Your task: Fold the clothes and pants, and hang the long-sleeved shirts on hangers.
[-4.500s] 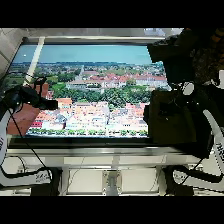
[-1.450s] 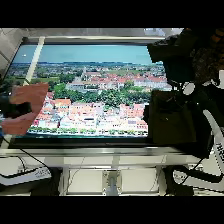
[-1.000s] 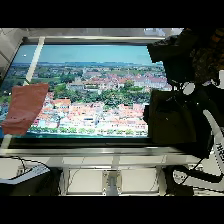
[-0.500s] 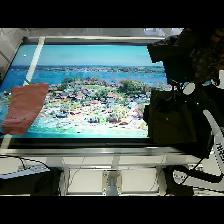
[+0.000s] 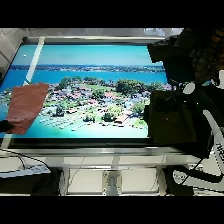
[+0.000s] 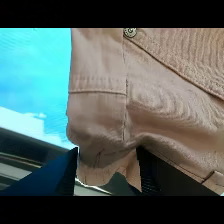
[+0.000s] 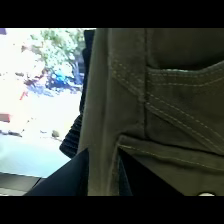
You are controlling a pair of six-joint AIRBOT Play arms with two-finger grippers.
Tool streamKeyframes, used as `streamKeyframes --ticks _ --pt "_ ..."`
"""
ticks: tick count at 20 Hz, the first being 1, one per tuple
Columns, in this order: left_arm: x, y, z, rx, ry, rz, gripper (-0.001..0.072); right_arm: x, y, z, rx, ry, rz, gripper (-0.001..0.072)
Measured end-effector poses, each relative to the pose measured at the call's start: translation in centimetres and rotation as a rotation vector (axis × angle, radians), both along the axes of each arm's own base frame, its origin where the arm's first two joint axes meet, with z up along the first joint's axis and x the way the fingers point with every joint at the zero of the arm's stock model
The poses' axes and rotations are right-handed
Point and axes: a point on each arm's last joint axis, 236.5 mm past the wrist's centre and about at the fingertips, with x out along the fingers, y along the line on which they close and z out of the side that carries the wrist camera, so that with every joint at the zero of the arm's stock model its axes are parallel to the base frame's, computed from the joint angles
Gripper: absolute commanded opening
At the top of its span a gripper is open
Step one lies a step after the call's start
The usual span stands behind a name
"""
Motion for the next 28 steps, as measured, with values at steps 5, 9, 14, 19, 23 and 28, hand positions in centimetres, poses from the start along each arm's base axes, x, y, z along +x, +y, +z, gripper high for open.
streamKeyframes --ticks 5,9,14,19,23,28 --pt "1.3 -1.0 -0.3 -0.014 -0.01 -0.032 0.0018 0.8 4.3 0.6 0.047 -0.077 0.111 0.0198" --pt "4.8 -3.2 2.4 -0.012 -0.04 -0.137 0.0016 1.8 8.6 1.4 0.052 -0.193 0.25 0.022" --pt "11.7 -9.9 10.7 -0.005 -0.088 -0.381 0.0016 4.6 10.1 4.8 0.026 -0.344 0.337 0.034" --pt "18.3 -20.0 23.1 0.044 -0.294 -0.601 0.0015 6.4 9.5 10.0 -0.036 -0.453 0.481 0.0491" --pt "19.5 -32.0 31.2 -0.032 -0.483 -0.824 0.0015 6.2 8.9 13.2 -0.097 -0.517 0.68 0.0491" --pt "16.0 -44.8 32.7 -0.263 -0.471 -1.075 0.0015 4.2 8.5 13.9 -0.138 -0.516 0.942 0.0491"
